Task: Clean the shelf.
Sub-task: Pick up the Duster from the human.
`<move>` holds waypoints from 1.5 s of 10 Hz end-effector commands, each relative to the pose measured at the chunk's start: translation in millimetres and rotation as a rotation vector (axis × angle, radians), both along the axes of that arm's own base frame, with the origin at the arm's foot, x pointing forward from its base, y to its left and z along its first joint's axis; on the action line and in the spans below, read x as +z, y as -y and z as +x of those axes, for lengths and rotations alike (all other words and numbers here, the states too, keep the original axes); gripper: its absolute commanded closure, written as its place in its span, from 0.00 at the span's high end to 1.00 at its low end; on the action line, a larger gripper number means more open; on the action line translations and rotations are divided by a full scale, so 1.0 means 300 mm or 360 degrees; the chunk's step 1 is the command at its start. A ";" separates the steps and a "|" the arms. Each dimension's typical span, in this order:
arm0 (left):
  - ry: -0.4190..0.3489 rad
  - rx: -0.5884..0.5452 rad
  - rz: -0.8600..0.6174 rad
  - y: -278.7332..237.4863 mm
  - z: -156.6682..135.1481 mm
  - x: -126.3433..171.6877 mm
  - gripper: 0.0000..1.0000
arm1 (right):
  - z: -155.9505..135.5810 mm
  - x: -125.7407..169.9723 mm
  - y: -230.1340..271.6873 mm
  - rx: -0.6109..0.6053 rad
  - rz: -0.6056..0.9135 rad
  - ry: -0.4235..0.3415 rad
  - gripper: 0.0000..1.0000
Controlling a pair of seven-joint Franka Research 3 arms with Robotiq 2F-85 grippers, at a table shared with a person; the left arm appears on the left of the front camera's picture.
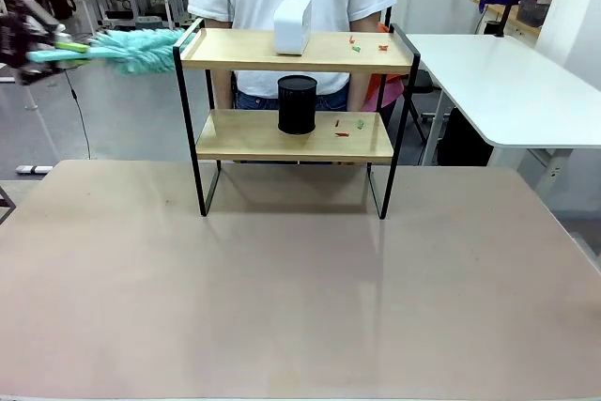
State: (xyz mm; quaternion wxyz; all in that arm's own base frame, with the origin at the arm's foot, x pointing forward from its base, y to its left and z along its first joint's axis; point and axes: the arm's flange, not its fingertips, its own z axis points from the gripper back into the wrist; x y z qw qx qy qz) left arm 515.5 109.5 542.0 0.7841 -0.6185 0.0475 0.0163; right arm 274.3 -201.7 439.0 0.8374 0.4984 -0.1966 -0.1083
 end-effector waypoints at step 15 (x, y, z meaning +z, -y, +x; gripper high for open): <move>0.0579 -0.0429 0.0650 -0.276 -0.985 0.140 0.00 | 0.005 0.001 0.000 0.0004 0.0010 0.0053 1.00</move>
